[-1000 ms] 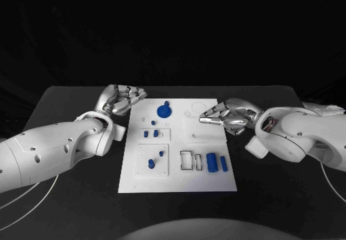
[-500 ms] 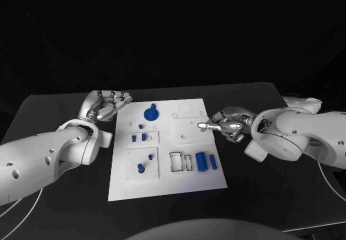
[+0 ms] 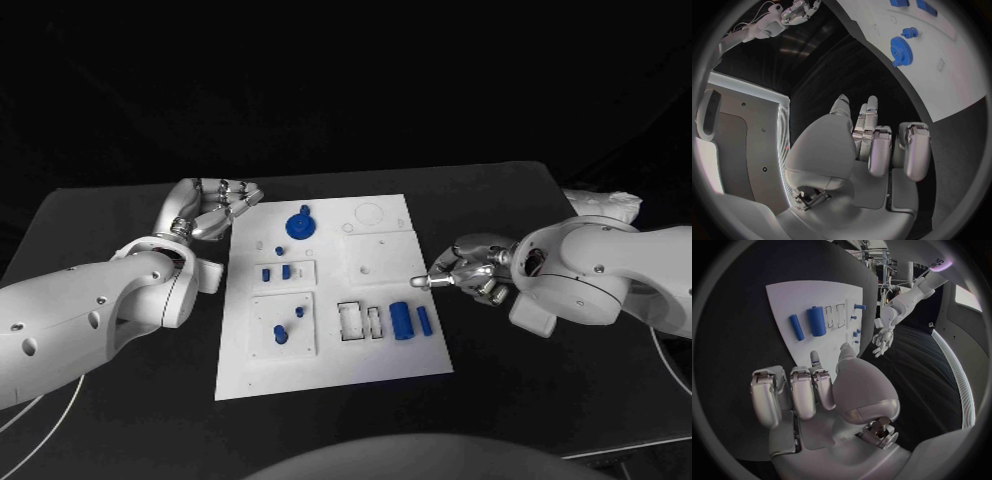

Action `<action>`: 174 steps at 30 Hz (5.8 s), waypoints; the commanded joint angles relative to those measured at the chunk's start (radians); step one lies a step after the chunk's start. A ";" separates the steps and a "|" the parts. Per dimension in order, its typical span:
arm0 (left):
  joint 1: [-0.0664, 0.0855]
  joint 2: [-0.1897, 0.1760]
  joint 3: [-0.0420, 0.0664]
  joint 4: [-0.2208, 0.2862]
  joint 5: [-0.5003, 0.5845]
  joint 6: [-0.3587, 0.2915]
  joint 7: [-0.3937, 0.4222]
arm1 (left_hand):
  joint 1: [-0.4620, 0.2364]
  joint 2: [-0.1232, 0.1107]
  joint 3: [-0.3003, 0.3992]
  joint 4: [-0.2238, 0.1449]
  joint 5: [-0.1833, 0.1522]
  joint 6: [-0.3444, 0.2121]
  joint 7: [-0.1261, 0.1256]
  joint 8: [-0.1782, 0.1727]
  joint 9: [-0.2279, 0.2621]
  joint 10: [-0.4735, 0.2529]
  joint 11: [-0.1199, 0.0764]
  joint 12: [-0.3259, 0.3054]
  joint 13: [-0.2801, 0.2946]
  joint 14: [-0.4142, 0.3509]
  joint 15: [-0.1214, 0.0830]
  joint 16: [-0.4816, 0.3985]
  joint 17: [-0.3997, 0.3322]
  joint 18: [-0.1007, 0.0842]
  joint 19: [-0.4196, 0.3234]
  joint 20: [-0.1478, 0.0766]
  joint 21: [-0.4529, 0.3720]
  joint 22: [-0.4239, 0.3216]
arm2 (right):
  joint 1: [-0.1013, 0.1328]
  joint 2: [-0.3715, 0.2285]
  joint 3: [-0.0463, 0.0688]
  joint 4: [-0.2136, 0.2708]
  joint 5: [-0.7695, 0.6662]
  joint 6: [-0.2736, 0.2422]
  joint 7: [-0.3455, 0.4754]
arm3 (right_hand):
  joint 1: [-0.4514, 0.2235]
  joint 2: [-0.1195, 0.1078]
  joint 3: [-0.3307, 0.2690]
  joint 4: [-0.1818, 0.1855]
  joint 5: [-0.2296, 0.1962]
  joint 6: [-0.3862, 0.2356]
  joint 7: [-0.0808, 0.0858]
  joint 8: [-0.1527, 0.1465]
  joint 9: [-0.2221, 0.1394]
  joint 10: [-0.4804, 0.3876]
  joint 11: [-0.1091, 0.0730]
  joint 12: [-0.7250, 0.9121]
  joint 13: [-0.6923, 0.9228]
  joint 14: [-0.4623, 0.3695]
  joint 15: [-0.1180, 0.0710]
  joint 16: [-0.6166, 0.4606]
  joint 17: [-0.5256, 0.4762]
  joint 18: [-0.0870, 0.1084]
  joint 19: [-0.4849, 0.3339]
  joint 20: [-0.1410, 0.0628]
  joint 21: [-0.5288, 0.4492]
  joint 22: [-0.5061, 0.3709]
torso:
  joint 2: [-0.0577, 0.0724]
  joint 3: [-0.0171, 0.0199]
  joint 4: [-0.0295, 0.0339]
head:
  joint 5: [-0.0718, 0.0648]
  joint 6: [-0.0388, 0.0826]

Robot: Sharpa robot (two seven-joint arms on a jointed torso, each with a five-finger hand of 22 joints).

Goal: Assemble the parts on the task board

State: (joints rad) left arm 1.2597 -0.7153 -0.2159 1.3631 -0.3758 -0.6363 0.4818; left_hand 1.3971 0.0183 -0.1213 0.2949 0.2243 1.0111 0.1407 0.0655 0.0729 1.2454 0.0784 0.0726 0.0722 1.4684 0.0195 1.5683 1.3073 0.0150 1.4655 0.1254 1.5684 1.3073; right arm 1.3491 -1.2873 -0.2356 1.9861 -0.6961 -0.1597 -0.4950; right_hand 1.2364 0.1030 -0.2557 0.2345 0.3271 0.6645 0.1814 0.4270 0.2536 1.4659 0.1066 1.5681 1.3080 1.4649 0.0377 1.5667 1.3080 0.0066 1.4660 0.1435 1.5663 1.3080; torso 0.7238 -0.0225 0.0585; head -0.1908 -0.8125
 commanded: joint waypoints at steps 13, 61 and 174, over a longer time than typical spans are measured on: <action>0.000 0.003 0.001 -0.001 -0.002 0.005 0.008 | -0.001 0.008 -0.007 -0.002 0.004 0.002 0.000 0.000 -0.001 0.000 0.001 -0.005 -0.001 0.102 -0.005 0.003 0.264 -0.015 0.105 -0.004 0.002 0.263 | -0.013 -0.005 -0.001 0.091 0.014 -0.121 -0.173 | 0.024 -0.067 0.083 -0.067 -0.029 -0.137 0.013 0.190 0.162 0.105 0.017 0.003 0.263 0.106 0.019 0.004 0.263 -0.007 0.105 0.022 0.004 0.263 | -0.001 -0.0010 -0.0015 | -0.013 -0.010; 0.000 -0.002 0.001 -0.002 -0.002 0.010 0.013 | -0.001 0.010 -0.009 -0.002 0.005 0.004 0.000 0.001 -0.001 0.000 0.000 -0.004 -0.001 0.102 -0.005 0.003 0.264 -0.015 0.105 -0.004 0.002 0.263 | -0.059 0.112 -0.001 0.055 0.016 -0.136 -0.244 | 0.030 -0.086 0.168 -0.100 -0.025 -0.225 0.019 0.228 0.194 0.105 0.021 0.003 0.263 0.106 0.022 0.004 0.263 -0.007 0.105 0.025 0.004 0.263 | 0.001 0.0009 0.0016 | 0.001 -0.014; 0.000 0.002 0.000 -0.011 -0.002 0.024 0.011 | 0.000 0.013 -0.014 -0.003 0.006 0.008 -0.002 0.002 0.000 0.001 0.000 -0.004 -0.001 0.102 -0.005 0.003 0.264 -0.015 0.105 -0.004 0.002 0.263 | -0.038 0.274 0.000 -0.022 0.367 -0.204 -0.061 | 0.062 -0.019 0.503 -0.136 -0.129 0.172 -0.019 -0.056 -0.030 0.105 -0.012 0.003 0.263 0.106 -0.009 0.004 0.263 -0.007 0.105 -0.004 0.004 0.263 | 0.002 -0.0005 0.0014 | 0.026 -0.007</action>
State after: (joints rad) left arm 1.2592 -0.7138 -0.2162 1.3496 -0.3759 -0.6282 0.4824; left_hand 1.3971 0.0182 -0.1295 0.2922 0.2242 1.0111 0.1407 0.0655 0.0729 1.2454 0.0784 0.0726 0.0722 1.4683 0.0195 1.5683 1.3073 0.0151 1.4655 0.1254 1.5683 1.3074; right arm 1.3120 -1.0169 -0.2352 1.9696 -0.3530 -0.3993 -0.5516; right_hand 1.3054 0.0755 0.2486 0.0930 0.2026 0.7370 0.2185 0.3727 0.2222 1.4661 0.1029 1.5681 1.3079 1.4630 0.0355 1.5667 1.3076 0.0066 1.4661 0.1466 1.5663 1.3073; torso 0.7245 -0.0228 0.0597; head -0.1664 -0.8188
